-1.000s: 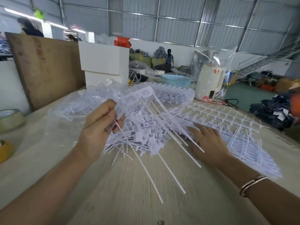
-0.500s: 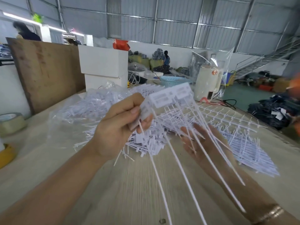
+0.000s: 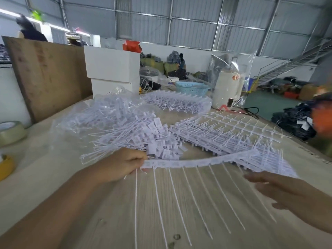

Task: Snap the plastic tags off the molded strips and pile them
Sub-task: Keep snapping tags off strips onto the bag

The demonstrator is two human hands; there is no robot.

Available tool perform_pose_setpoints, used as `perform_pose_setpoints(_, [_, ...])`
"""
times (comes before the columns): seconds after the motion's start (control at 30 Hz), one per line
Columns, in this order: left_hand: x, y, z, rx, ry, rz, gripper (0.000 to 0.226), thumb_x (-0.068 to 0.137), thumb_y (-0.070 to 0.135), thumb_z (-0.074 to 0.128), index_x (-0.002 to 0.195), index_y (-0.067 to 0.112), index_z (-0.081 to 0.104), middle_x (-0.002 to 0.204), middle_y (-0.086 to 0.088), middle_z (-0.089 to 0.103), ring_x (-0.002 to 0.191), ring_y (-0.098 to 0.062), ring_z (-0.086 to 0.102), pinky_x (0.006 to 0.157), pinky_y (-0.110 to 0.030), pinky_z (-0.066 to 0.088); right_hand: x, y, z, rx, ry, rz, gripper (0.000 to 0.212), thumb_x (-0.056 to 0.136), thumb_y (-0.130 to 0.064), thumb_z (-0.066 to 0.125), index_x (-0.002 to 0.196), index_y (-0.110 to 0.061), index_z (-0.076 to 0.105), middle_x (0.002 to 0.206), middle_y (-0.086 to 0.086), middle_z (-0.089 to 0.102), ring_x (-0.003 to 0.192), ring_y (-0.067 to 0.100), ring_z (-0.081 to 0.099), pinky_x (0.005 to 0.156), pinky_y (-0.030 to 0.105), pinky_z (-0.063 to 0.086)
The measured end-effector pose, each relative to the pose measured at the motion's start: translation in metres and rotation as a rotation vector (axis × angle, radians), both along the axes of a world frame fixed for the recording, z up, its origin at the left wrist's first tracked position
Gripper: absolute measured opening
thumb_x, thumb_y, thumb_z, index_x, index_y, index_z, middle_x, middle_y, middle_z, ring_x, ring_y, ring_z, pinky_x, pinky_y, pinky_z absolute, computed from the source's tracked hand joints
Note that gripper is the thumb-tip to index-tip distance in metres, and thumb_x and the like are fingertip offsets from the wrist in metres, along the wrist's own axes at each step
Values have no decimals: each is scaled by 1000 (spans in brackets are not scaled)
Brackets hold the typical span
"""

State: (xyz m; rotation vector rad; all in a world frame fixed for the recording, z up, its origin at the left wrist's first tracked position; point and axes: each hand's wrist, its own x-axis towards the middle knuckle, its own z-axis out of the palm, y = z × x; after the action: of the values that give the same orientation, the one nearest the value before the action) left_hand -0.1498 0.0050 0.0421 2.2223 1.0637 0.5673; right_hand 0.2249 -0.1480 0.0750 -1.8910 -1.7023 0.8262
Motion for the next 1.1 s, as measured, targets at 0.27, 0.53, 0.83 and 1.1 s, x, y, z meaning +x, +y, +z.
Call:
perform_pose_setpoints(0.27, [7, -2, -14, 266, 225, -12, 27, 99, 30, 40, 76, 19, 51, 66, 4, 52, 61, -12, 50, 65, -31, 41, -130, 60, 10, 530, -524, 242, 23, 93, -47, 40, 105, -47, 59, 102, -21, 59, 96, 4, 56, 82, 26, 45])
perform_pose_setpoints(0.53, [10, -11, -14, 427, 80, -2, 17, 95, 34, 39, 97, 23, 53, 83, 8, 63, 73, -8, 57, 69, -34, 46, -186, 115, -41, 680, -329, 388, 33, 94, -39, 49, 119, -20, 58, 101, -1, 69, 96, 16, 60, 95, 33, 36])
perform_pose_setpoints(0.83, [2, -17, -7, 322, 63, -20, 30, 85, 11, 58, 105, 33, 53, 73, 18, 53, 57, -4, 45, 53, -16, 31, -169, 122, -55, 565, -2, 428, 9, 89, -28, 63, 90, -19, 64, 68, -16, 50, 62, 0, 45, 62, 22, 34])
perform_pose_setpoints(1.1, [8, -21, -6, 568, 184, 129, 8, 91, 32, 57, 98, 29, 59, 56, 28, 47, 51, 6, 43, 48, -12, 25, -166, 122, -56, 606, 129, 415, 6, 84, -24, 69, 86, -18, 67, 68, -8, 55, 62, 2, 47, 57, 16, 32])
